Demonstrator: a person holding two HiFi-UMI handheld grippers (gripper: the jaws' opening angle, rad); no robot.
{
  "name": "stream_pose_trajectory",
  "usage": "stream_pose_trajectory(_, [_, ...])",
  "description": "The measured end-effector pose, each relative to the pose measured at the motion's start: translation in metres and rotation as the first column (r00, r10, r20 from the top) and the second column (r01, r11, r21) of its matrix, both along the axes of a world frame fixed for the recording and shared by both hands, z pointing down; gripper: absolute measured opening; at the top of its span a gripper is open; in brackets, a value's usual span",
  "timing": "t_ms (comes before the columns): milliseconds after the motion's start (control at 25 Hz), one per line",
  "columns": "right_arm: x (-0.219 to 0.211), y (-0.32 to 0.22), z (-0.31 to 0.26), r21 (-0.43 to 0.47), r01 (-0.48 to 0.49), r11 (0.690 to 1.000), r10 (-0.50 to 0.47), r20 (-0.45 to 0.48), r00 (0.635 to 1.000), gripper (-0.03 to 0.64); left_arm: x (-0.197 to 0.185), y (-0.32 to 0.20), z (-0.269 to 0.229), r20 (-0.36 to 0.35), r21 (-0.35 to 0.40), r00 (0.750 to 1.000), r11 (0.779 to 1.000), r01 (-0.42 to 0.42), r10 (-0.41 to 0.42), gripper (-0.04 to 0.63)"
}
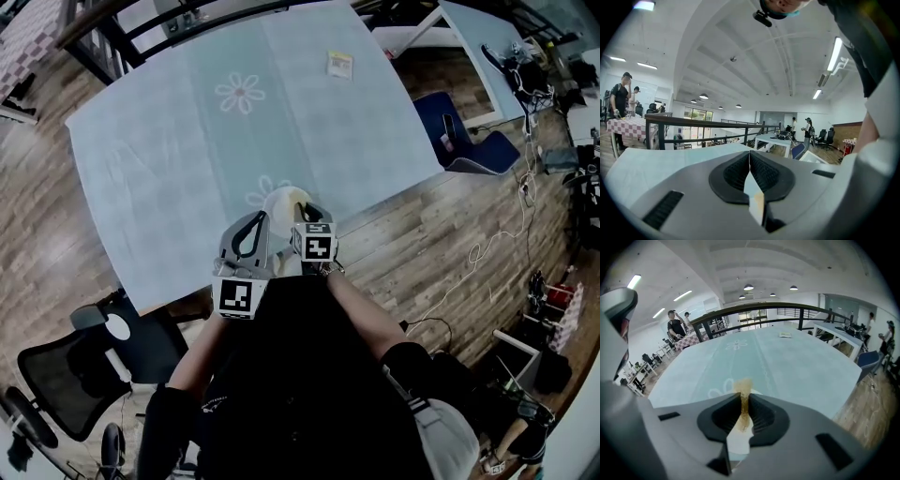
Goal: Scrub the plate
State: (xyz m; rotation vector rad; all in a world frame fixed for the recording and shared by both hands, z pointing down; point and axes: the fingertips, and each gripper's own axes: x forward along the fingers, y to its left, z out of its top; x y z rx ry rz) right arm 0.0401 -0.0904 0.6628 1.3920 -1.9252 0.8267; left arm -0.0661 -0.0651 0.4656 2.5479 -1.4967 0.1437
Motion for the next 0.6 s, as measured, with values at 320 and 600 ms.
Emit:
stream_pose_trajectory(320, [-0.05, 0.016, 0.001, -0.06, 0.125, 0.99, -0.112, 0.184, 0.977, 0.052, -0.017, 0.012, -0.001, 0.01, -0.005, 0.998, 0.998, 0.064, -0.064, 0.014])
stream_pose_trajectory(600, [-0.065, 0.03, 0.017, -0.186, 0.138, 0.973, -0.079, 0.295, 0.952, 0.052, -0.026, 0.016, 0.002, 0.021, -0.015, 0.996, 0.996, 0.084, -0.084, 0.014])
